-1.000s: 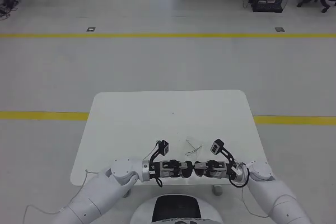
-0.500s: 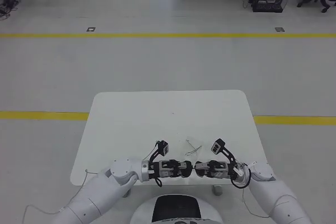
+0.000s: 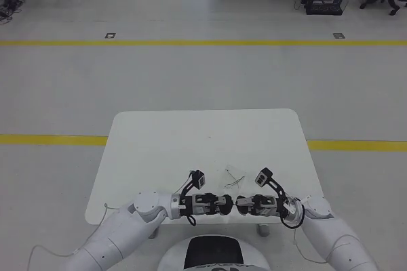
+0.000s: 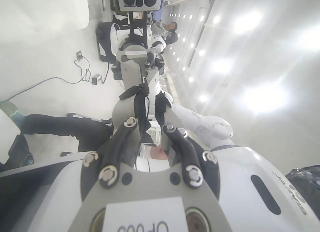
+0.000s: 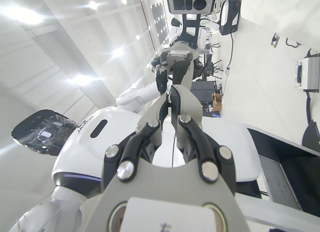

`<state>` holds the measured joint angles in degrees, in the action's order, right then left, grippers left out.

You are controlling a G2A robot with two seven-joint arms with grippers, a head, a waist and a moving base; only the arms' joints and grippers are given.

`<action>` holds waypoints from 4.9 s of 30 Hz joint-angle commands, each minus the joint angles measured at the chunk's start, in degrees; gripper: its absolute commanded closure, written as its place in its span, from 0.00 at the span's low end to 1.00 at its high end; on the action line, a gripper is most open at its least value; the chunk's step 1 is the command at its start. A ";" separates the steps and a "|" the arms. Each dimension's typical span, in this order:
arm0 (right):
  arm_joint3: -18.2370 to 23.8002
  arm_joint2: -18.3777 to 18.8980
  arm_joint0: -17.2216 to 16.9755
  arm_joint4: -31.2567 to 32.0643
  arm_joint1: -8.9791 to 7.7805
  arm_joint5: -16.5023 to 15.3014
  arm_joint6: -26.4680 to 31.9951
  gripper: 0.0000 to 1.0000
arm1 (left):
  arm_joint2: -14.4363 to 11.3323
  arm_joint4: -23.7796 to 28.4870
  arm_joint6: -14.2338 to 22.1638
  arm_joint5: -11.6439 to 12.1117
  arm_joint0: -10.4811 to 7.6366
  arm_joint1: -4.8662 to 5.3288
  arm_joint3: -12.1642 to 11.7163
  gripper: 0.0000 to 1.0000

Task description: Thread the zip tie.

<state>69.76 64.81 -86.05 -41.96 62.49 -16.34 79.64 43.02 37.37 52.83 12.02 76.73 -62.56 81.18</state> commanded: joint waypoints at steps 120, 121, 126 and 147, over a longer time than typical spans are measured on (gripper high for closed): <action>-1.25 -0.05 -0.45 -3.57 -0.17 -3.14 -6.81 0.00 | 10.46 -10.62 -11.09 7.46 6.01 0.35 2.97 1.00; -1.25 -0.05 -0.45 -3.57 -0.17 -3.14 -6.81 0.00 | 10.46 -10.62 -11.09 7.46 6.01 0.35 2.97 1.00; -1.25 -0.05 -0.45 -3.57 -0.17 -3.14 -6.81 0.00 | 10.35 -11.83 -13.17 7.46 5.71 0.24 2.53 1.00; 16.10 2.40 6.08 43.48 -2.35 3.42 -30.07 0.00 | 16.83 -13.68 -11.74 7.46 9.00 0.24 3.75 1.00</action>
<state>84.68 68.04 -80.67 -4.01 60.12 -13.22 51.22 59.52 23.70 41.02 19.48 85.57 -62.33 84.84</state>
